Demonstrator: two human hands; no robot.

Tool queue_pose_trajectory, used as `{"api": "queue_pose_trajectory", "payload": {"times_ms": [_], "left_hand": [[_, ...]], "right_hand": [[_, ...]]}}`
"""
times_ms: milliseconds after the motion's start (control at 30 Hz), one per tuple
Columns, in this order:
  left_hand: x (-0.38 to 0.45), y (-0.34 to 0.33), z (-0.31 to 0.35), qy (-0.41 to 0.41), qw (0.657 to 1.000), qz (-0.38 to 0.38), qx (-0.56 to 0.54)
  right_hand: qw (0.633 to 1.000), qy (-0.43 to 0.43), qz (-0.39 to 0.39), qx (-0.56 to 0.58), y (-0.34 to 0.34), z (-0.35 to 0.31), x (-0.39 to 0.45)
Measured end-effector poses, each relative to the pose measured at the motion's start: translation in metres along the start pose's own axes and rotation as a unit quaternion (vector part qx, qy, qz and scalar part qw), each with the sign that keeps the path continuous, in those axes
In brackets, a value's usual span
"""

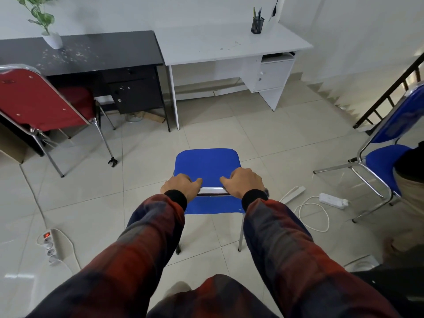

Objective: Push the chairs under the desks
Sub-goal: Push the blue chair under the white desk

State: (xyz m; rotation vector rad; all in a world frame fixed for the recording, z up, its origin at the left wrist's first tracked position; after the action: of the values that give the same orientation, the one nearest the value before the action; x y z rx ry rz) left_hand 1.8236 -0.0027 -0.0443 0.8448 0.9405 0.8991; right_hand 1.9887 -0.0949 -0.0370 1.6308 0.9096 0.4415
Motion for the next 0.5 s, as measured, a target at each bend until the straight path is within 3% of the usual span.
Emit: {"api": "queue_pose_trajectory", "payload": {"times_ms": [200,500], "left_hand": [[0.016,0.009,-0.006,-0.014,0.999,0.027,-0.011],[0.073,0.036,-0.026,-0.050,0.999,0.004,0.005]], "right_hand": [[1.000,-0.026,-0.009,0.006,-0.002,-0.013,0.010],[0.997,-0.068,-0.003,0.036,-0.012,-0.056,0.037]]}}
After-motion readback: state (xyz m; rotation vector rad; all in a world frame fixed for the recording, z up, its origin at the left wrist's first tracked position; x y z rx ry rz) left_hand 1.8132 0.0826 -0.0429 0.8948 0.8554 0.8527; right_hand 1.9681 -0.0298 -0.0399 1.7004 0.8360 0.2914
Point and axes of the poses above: each hand's wrist, its own x-axis towards the middle knuckle, its own y-axis out of the back of the hand, z = x × y, the point moved 2 cm from there along x, towards the middle knuckle, and after that the axes turned 3 degrees about z, right-handed, at the moved point
